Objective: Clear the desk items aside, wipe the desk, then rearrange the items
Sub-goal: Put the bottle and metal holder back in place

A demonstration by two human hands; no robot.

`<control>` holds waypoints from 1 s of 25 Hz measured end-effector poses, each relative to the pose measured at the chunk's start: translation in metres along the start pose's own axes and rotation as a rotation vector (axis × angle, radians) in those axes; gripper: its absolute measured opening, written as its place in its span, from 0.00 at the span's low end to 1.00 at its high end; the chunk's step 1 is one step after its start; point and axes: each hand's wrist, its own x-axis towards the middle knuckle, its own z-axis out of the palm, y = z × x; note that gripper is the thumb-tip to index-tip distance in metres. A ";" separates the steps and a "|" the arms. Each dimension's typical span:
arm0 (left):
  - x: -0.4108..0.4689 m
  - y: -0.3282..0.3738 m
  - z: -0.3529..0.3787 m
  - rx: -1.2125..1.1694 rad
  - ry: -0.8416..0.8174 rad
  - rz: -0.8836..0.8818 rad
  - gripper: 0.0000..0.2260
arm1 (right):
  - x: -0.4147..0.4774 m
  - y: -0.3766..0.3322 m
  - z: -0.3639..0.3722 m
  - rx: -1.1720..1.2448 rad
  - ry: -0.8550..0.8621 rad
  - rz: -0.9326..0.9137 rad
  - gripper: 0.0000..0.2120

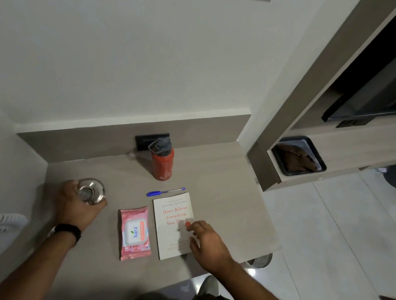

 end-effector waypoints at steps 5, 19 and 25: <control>-0.105 0.081 0.046 -0.107 -0.177 0.292 0.40 | 0.005 -0.008 -0.019 0.491 0.118 0.098 0.17; -0.023 0.257 0.252 0.049 -0.568 0.423 0.45 | 0.186 0.100 -0.145 0.849 0.113 0.442 0.15; -0.005 0.255 0.299 0.126 -0.553 0.445 0.36 | 0.226 0.132 -0.148 0.681 0.199 0.514 0.18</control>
